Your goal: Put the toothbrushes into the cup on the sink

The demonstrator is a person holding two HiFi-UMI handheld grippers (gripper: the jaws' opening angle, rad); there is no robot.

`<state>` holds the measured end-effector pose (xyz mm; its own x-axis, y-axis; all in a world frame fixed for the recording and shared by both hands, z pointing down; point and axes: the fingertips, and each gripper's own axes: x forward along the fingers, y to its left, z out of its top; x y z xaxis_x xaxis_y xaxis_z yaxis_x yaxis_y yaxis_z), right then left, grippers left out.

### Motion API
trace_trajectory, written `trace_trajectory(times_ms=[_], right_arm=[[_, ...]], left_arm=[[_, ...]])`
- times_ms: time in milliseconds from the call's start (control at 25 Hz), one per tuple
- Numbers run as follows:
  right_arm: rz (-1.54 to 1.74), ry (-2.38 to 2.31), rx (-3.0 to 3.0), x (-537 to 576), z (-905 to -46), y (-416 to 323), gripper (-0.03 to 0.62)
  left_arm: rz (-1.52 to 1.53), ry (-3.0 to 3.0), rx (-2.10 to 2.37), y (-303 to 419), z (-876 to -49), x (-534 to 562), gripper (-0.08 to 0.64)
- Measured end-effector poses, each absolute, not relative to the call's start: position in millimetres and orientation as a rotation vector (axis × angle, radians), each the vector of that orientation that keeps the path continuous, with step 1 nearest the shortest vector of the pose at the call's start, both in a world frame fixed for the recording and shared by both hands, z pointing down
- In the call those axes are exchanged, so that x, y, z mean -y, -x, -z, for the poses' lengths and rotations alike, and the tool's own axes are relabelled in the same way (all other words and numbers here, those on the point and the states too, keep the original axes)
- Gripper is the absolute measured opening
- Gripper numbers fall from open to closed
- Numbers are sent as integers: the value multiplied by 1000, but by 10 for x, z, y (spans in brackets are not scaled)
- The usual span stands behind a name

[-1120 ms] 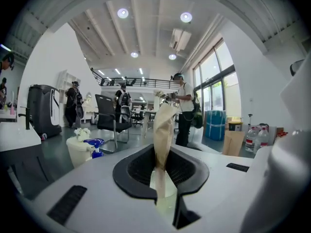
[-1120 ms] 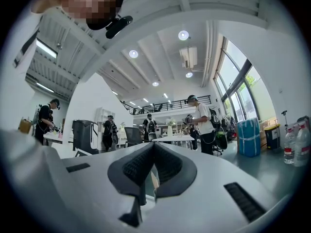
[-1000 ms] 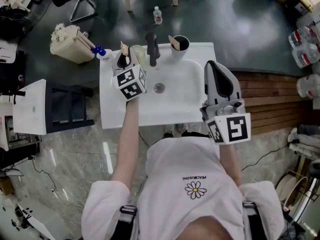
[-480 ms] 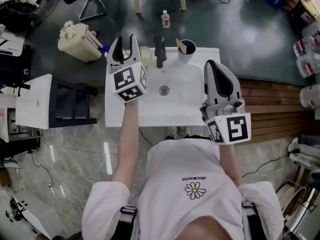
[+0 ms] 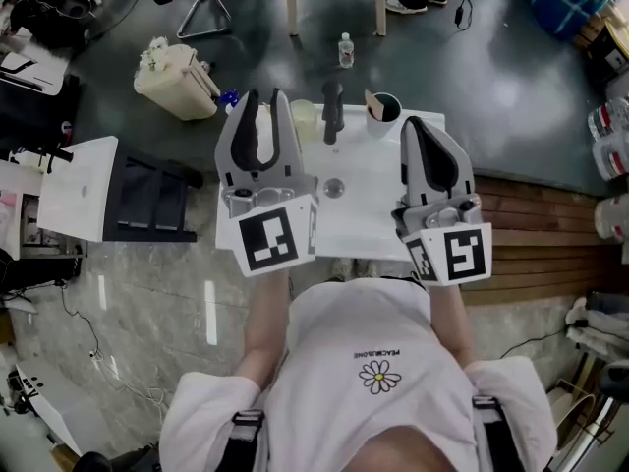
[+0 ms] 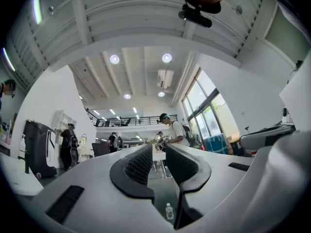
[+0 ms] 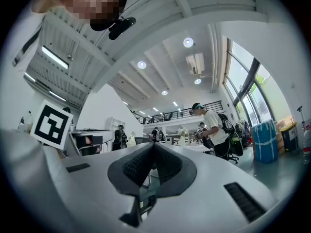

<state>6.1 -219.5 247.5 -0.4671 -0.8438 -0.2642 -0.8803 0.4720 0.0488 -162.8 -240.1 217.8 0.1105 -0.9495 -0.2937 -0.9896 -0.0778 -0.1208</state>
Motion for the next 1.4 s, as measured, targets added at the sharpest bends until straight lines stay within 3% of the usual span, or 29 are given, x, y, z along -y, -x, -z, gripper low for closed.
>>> trace_trajectory(times_ms=[240, 1400], right_arm=[[-257, 1474, -2516, 2196, -2497, 7, 11], [-277, 1498, -2544, 2143, -2586, 37, 11]], left_arm=[[-230, 2044, -2014, 1687, -2367, 2067, 18], [-223, 2055, -2086, 1807, -2533, 1993, 15]])
